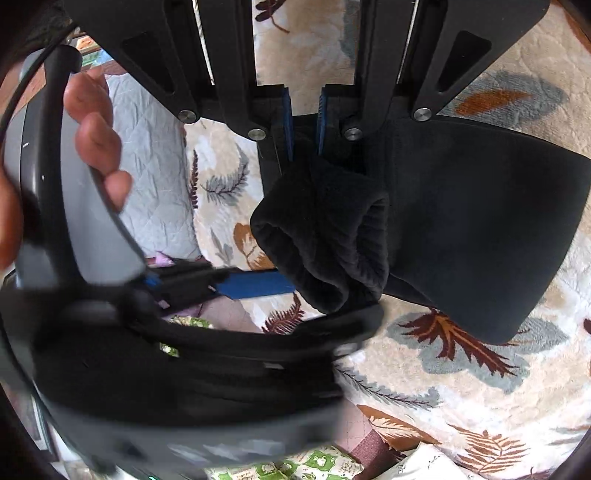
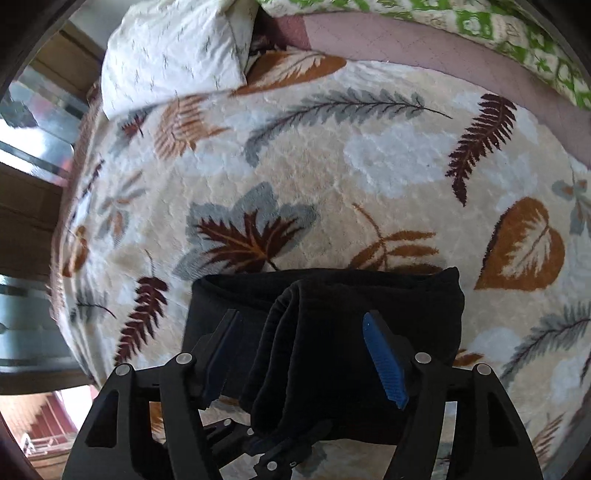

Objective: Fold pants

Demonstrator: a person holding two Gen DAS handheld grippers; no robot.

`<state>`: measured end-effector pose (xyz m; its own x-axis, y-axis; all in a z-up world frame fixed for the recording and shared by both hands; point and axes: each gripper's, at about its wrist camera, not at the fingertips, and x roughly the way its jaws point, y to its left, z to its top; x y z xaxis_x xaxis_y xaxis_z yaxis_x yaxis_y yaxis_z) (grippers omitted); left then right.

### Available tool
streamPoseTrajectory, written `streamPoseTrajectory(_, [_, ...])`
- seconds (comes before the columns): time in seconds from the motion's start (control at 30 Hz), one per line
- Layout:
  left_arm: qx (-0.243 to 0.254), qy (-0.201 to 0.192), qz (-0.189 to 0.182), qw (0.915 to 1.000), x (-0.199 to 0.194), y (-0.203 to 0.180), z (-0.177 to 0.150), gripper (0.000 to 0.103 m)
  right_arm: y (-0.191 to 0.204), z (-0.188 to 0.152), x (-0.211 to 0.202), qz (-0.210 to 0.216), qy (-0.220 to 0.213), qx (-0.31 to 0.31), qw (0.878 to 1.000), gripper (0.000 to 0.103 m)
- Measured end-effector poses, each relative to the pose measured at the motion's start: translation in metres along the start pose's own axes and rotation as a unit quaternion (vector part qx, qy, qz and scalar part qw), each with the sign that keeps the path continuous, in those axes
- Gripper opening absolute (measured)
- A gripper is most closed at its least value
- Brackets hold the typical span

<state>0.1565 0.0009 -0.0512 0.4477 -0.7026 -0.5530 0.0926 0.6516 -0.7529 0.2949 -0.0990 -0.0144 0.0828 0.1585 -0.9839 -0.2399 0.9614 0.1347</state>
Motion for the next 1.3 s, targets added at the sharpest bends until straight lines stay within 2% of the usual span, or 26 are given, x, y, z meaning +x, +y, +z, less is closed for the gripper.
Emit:
streamPoseTrajectory(0.1, [-0.007, 0.001, -0.009, 0.9999, 0.000, 0.002, -0.002, 0.008, 0.023, 0.003, 0.016, -0.057, 0.031, -0.043, 0.997, 0.069])
streamPoseTrajectory(0.17, [-0.010, 0.003, -0.012, 0.9999, 0.001, 0.004, -0.003, 0.008, 0.035, 0.003, 0.029, -0.102, 0.055, -0.073, 0.991, 0.068])
streamPoseTrajectory(0.23, [-0.018, 0.005, -0.016, 0.9997, 0.002, 0.006, -0.003, 0.008, 0.038, 0.000, 0.033, -0.128, 0.062, -0.092, 0.986, 0.061])
streamPoseTrajectory(0.27, [-0.022, 0.007, -0.020, 0.9995, 0.002, 0.007, -0.003, 0.008, 0.037, -0.001, 0.032, -0.135, 0.061, -0.100, 0.984, 0.049])
streamPoseTrajectory(0.33, [-0.022, 0.008, -0.023, 0.9995, 0.003, 0.007, -0.002, 0.008, 0.031, -0.006, 0.027, -0.130, 0.054, -0.104, 0.985, 0.040])
streamPoseTrajectory(0.4, [-0.019, 0.007, -0.023, 0.9995, 0.002, 0.006, -0.002, 0.008, 0.031, -0.010, 0.024, -0.135, 0.049, -0.118, 0.983, 0.024])
streamPoseTrajectory(0.47, [-0.017, 0.006, -0.024, 0.9996, -0.001, 0.003, -0.002, 0.008, 0.030, -0.015, 0.019, -0.134, 0.037, -0.123, 0.983, 0.019])
streamPoseTrajectory(0.63, [-0.021, -0.004, -0.023, 0.9995, -0.020, 0.004, 0.001, 0.008, 0.034, -0.022, 0.000, -0.110, 0.000, -0.117, 0.987, 0.017])
streamPoseTrajectory(0.87, [-0.034, -0.029, 0.001, 0.9990, -0.051, 0.021, 0.005, 0.008, 0.075, -0.023, -0.021, -0.064, -0.045, -0.121, 0.990, 0.017])
streamPoseTrajectory(1.13, [-0.086, -0.009, 0.043, 0.9953, -0.048, 0.074, 0.007, 0.008, 0.097, -0.014, 0.016, 0.001, -0.056, -0.100, 0.993, 0.018])
streamPoseTrajectory(1.23, [-0.104, 0.001, 0.038, 0.9938, -0.041, 0.087, 0.006, 0.008, 0.090, -0.010, 0.035, 0.036, -0.052, -0.067, 0.996, 0.024])
streamPoseTrajectory(1.3, [-0.107, 0.004, 0.035, 0.9937, -0.041, 0.087, 0.005, 0.008, 0.088, -0.010, 0.043, 0.046, -0.049, -0.059, 0.996, 0.031])
